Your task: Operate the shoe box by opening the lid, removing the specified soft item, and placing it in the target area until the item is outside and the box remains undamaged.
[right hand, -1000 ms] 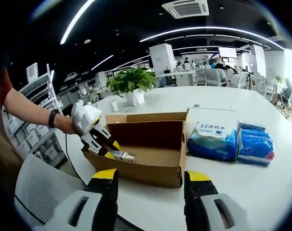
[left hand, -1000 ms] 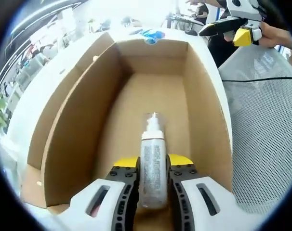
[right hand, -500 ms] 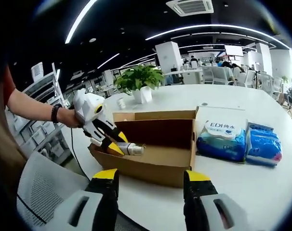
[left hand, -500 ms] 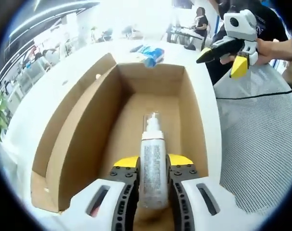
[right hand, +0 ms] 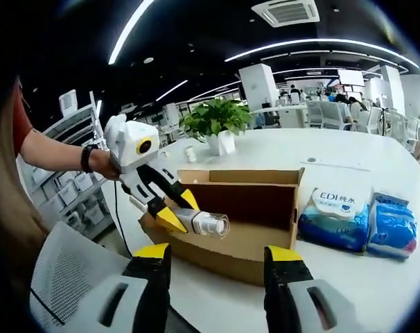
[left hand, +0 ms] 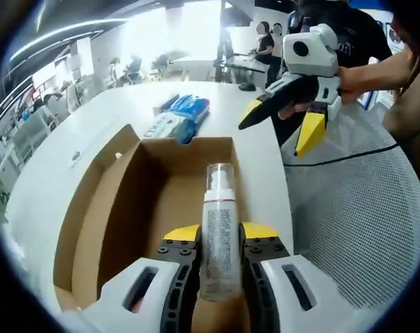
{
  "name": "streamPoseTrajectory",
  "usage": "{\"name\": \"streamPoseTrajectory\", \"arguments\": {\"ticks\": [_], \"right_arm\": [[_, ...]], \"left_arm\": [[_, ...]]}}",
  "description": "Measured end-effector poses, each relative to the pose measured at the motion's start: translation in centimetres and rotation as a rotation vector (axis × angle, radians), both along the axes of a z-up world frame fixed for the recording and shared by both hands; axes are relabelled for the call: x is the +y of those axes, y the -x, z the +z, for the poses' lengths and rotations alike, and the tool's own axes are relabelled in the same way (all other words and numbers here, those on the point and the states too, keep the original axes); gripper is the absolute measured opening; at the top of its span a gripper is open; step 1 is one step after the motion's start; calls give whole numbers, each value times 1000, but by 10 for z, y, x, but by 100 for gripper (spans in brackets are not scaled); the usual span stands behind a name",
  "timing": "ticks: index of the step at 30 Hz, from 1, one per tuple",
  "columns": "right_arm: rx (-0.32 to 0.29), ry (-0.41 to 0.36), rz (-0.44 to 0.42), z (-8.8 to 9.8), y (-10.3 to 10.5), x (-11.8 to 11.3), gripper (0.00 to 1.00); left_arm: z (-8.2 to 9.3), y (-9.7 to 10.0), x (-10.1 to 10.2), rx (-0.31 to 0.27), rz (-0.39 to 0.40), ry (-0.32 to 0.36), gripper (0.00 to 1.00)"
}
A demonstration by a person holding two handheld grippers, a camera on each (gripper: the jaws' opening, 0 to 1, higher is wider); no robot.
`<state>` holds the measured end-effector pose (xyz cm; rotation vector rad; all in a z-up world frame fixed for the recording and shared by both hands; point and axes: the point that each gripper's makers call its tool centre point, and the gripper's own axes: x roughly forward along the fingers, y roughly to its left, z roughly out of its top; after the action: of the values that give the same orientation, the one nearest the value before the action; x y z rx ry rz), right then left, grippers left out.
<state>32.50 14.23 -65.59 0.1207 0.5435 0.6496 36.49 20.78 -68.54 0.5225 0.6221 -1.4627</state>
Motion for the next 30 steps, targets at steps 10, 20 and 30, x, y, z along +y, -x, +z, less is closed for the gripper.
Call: {"name": "streamPoseTrajectory", "arguments": {"ticks": [10,20,30], "right_arm": [[-25,-42,114,14,-1,10,47],[-32,-113,250,30,10,22,41],[-33,-170,340,43,20,29,39]], "left_arm": [[31,21,-20,-12,-111,48,20],[61,41,-37,12,-209,110,20],[74,56,-38,87,-287,144,20]]}}
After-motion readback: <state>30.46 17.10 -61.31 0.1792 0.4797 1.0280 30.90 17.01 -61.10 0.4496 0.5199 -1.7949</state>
